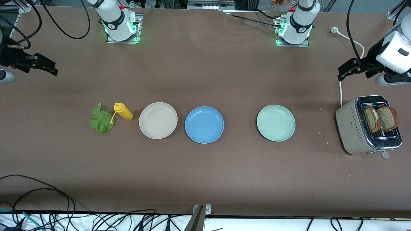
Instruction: Make sandwich in blue plate with both arms
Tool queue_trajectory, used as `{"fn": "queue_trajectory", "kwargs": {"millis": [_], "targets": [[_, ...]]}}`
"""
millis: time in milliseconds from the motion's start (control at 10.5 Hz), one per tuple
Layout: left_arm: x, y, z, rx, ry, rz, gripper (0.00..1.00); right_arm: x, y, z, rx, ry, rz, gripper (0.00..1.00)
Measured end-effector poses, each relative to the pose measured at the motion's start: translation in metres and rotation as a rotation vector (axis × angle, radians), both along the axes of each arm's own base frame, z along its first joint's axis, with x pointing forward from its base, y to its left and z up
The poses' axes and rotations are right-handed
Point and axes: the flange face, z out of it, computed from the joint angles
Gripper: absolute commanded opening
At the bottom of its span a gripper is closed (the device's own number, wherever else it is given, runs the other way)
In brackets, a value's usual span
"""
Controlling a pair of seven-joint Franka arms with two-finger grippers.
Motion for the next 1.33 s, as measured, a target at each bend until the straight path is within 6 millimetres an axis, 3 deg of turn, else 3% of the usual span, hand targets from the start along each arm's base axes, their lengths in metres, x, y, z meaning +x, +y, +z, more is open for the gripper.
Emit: {"fn": "queue_trajectory", "kwargs": {"millis": [380,760,950,1330], "targets": [[0.026,0.062,-0.043,0.075,0.039,0.078,1.00,0.000,-0.001,0.000,0.000,0.000,-0.002,1.00],[0.051,0.078,-0.107,0.164,0.134,0.046,1.00,0.000,-0.001,0.000,0.000,0.000,-0.002,1.00],[0.067,0.102,-0.144,0.157,0.141,0.053,1.00,0.000,-0.001,0.000,0.000,0.000,-0.002,1.00],[0.083,0.150,-0.192,0.142,0.136,0.044,1.00,0.000,-0.001,0.000,0.000,0.001,-0.003,1.00]]}}
